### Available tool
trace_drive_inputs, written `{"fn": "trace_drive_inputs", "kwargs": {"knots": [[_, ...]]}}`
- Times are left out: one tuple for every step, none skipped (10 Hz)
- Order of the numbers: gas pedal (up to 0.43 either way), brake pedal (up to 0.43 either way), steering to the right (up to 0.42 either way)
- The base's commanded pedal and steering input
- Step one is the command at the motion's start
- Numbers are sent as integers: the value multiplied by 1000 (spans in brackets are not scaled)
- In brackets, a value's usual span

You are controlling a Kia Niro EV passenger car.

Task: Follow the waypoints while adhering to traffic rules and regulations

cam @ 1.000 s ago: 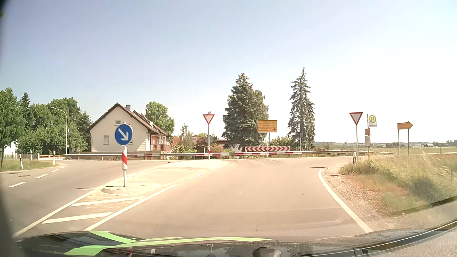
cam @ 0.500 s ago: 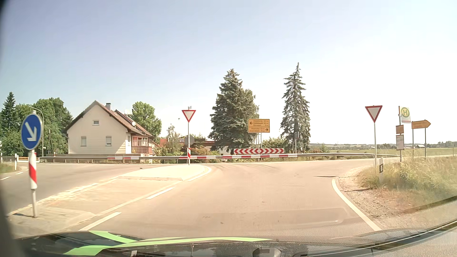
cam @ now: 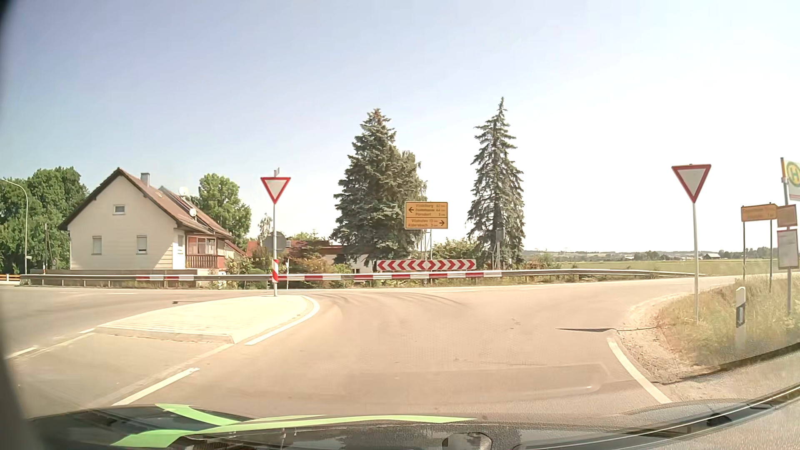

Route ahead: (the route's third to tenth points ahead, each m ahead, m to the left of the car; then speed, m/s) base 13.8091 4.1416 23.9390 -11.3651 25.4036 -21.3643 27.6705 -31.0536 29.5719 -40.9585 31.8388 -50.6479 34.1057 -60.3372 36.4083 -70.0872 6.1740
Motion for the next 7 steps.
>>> {"fn": "trace_drive_inputs", "kwargs": {"knots": [[0, 67, 88], [0, 73, 91], [0, 91, 97], [0, 104, 106], [0, 110, 116], [0, 110, 124], [0, 116, 138]]}}
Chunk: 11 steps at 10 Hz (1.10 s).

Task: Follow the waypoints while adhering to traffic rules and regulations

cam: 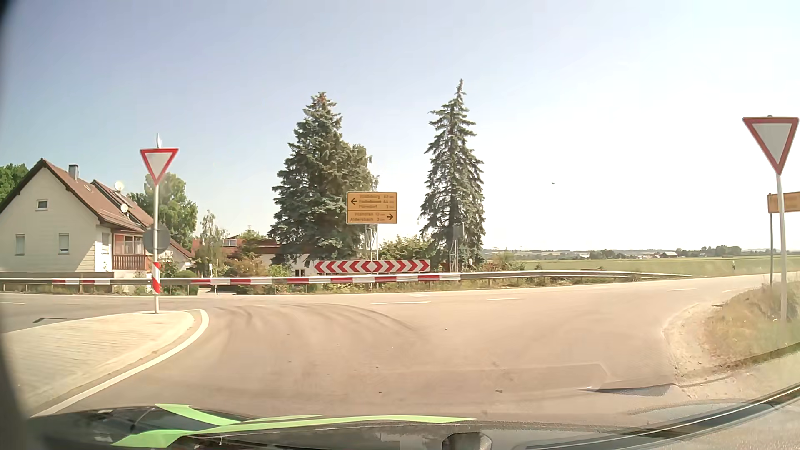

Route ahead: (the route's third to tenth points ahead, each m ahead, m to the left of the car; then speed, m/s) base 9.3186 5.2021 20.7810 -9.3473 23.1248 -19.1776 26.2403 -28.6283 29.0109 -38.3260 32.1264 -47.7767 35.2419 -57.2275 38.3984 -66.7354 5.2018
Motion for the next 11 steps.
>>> {"fn": "trace_drive_inputs", "kwargs": {"knots": [[0, 110, 148], [0, 91, 160], [0, 85, 171], [0, 85, 174], [0, 116, 180], [0, 122, 190], [0, 122, 198], [0, 116, 205], [0, 91, 208], [0, 12, 210], [0, 0, 214]]}}
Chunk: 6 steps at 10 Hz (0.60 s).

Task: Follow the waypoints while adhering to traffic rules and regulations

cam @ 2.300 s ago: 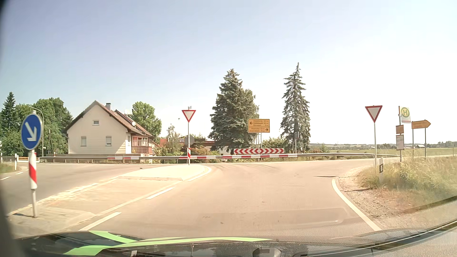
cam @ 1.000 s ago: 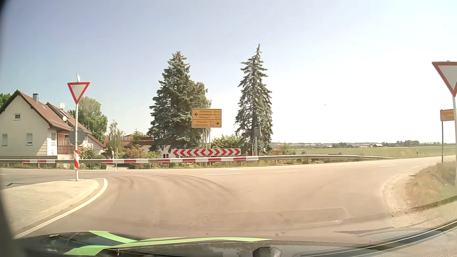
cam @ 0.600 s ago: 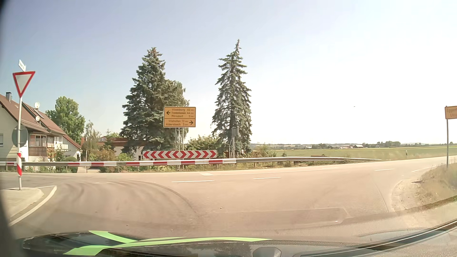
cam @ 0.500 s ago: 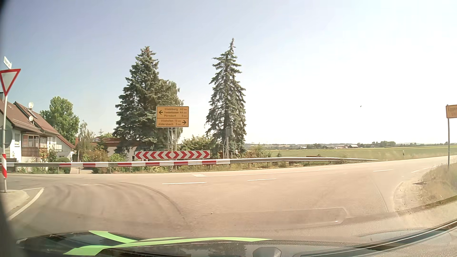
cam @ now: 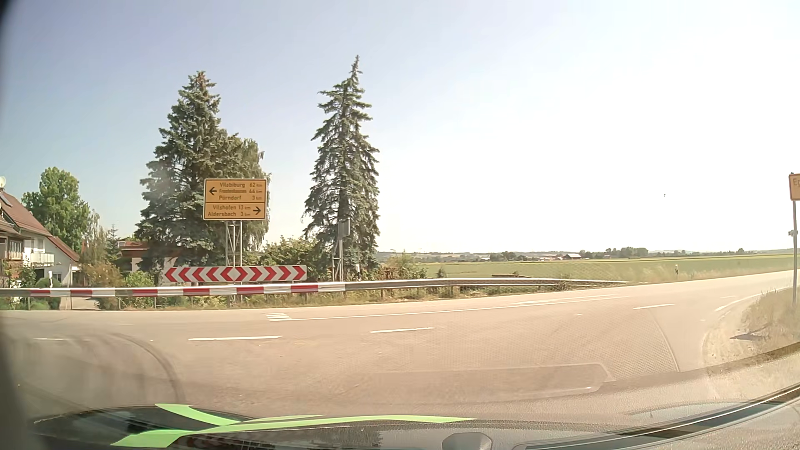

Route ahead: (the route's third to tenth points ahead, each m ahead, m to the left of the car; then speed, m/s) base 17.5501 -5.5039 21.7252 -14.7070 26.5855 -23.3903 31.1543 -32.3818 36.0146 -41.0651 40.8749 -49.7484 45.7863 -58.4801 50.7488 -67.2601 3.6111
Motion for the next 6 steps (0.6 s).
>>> {"fn": "trace_drive_inputs", "kwargs": {"knots": [[0, 0, 220], [0, 0, 227], [0, 0, 230], [8, 0, 232], [20, 0, 235], [67, 0, 238]]}}
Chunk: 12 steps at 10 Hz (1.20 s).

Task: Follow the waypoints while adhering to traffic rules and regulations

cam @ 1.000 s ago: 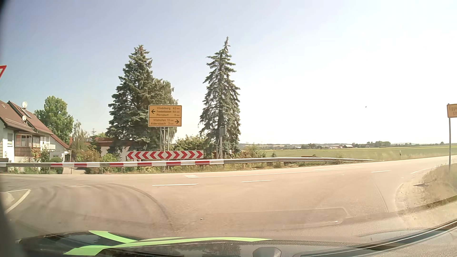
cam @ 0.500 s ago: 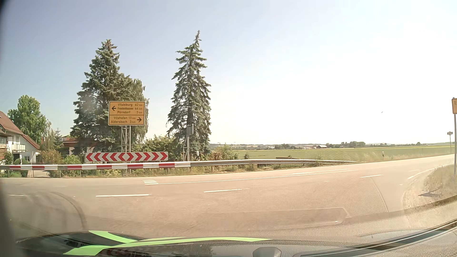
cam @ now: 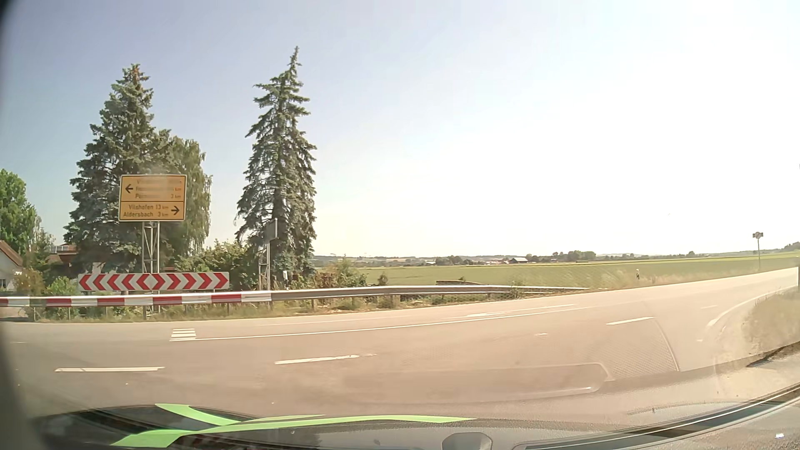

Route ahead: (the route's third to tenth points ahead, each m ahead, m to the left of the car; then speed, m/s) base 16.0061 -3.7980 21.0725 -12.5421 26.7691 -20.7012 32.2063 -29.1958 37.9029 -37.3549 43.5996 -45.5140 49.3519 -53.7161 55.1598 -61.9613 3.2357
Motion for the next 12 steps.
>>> {"fn": "trace_drive_inputs", "kwargs": {"knots": [[110, 0, 243], [157, 0, 249], [197, 0, 254], [228, 0, 259], [260, 0, 262], [280, 0, 264], [287, 0, 270], [311, 0, 276], [331, 0, 279], [331, 0, 279], [331, 0, 277], [331, 0, 275]]}}
